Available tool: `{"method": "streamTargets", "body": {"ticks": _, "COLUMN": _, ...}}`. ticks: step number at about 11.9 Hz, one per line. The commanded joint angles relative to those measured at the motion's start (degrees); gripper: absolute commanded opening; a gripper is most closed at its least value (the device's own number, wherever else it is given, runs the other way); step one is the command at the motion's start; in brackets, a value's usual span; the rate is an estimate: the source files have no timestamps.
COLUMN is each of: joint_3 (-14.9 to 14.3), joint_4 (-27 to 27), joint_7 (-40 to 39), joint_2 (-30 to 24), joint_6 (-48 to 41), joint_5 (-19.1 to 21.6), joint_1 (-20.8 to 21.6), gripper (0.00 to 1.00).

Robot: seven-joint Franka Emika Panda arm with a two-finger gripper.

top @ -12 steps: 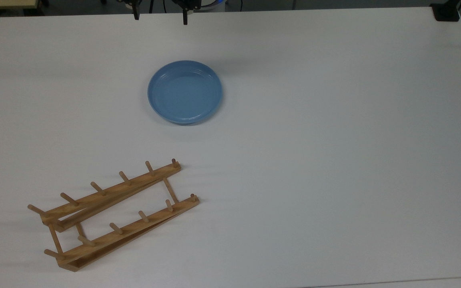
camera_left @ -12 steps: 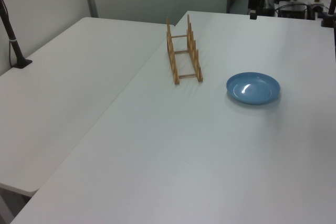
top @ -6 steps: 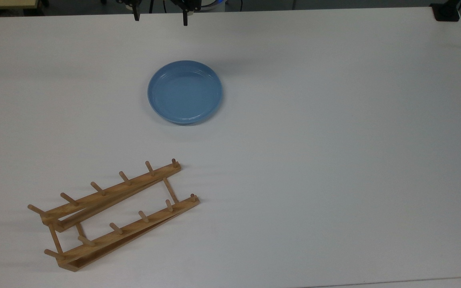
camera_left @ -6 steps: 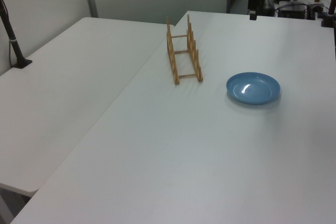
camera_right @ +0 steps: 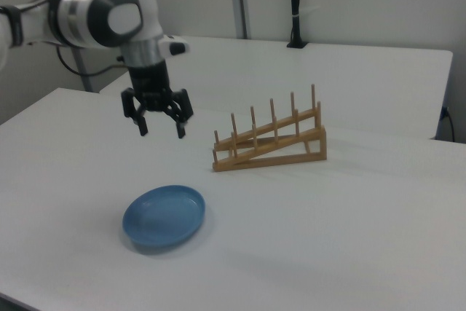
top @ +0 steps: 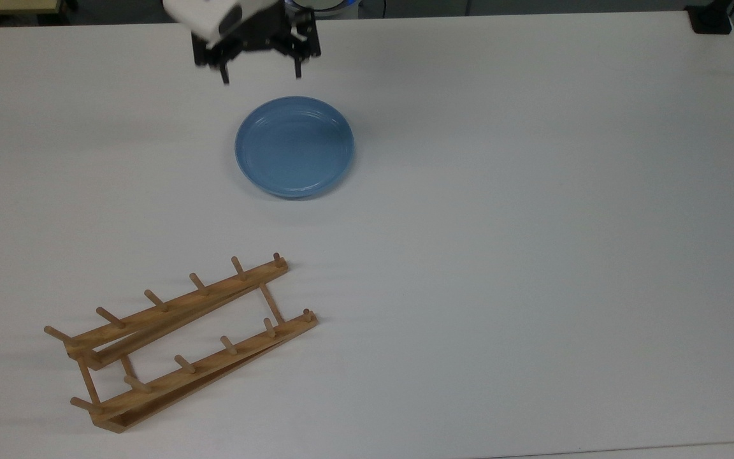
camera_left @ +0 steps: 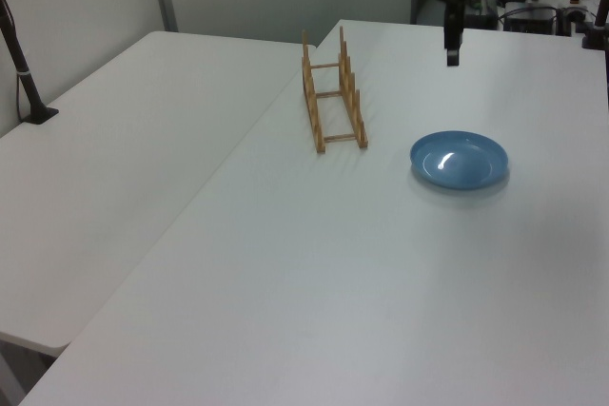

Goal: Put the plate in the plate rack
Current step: 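Lower the gripper to the blue plate's rim and close on it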

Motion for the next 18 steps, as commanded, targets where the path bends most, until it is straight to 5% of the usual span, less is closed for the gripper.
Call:
{"method": "streamTargets", "body": {"ticks": 1, "joint_3": -0.37, "joint_4": -2.01, "joint_7": -14.64, "joint_2": 5.79, "joint_6": 6.17, "joint_5": 0.30, "joint_1": -4.54, "gripper": 1.00}}
{"method": "streamTargets", "body": {"ticks": 2, "joint_3": -0.37, "joint_4": -2.54, "joint_7": -19.13, "joint_2": 8.42, "joint_6": 8.61, "joint_5": 0.04, "joint_1": -5.33, "gripper": 1.00}}
{"method": "streamTargets", "body": {"ticks": 4, "joint_3": -0.46, "joint_4": -5.87, "joint_7": -23.12, "joint_2": 11.33, "joint_6": 13.71, "joint_5": -2.67, "joint_1": -6.66, "gripper": 0.82}}
{"method": "streamTargets", "body": {"ticks": 6, "joint_3": -0.37, "joint_4": -7.82, "joint_7": -23.13, "joint_2": 13.18, "joint_6": 16.10, "joint_5": -4.45, "joint_1": -6.66, "gripper": 0.52}}
{"method": "streamTargets", "body": {"ticks": 7, "joint_3": -0.37, "joint_4": -7.82, "joint_7": -23.04, "joint_2": 14.06, "joint_6": 16.11, "joint_5": -4.54, "joint_1": -6.48, "gripper": 0.45}}
{"method": "streamTargets", "body": {"ticks": 11, "joint_3": -0.29, "joint_4": -7.91, "joint_7": -21.29, "joint_2": 15.56, "joint_6": 16.11, "joint_5": -4.54, "joint_1": -5.96, "gripper": 0.39}}
{"method": "streamTargets", "body": {"ticks": 14, "joint_3": -0.02, "joint_4": -7.65, "joint_7": -16.82, "joint_2": 15.74, "joint_6": 15.50, "joint_5": -4.54, "joint_1": -4.56, "gripper": 0.00}}
{"method": "streamTargets", "body": {"ticks": 18, "joint_3": 0.24, "joint_4": -5.11, "joint_7": -10.67, "joint_2": 14.08, "joint_6": 14.01, "joint_5": -4.19, "joint_1": -3.59, "gripper": 0.00}}
